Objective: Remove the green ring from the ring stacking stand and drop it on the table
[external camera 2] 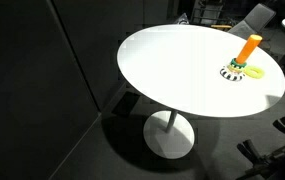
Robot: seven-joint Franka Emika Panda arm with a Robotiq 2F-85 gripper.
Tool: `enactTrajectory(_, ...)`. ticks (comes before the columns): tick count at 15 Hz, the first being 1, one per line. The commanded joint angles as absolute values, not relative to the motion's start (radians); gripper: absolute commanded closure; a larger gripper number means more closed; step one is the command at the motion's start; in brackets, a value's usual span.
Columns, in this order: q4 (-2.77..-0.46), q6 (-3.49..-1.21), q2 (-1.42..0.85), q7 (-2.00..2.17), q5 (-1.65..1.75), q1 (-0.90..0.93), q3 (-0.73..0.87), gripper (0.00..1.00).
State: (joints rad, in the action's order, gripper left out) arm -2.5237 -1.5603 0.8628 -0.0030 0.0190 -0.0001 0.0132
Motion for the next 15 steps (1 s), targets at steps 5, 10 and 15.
enactTrajectory(5, -2.522, -1.558, 0.862, -0.004, 0.018, -0.002, 0.011, 0.00)
enactTrajectory(10, -2.494, -1.625, 0.807, 0.035, 0.005, -0.004, -0.008, 0.00)
enactTrajectory(15, -2.469, -1.748, 0.703, 0.070, 0.008, -0.012, -0.016, 0.00)
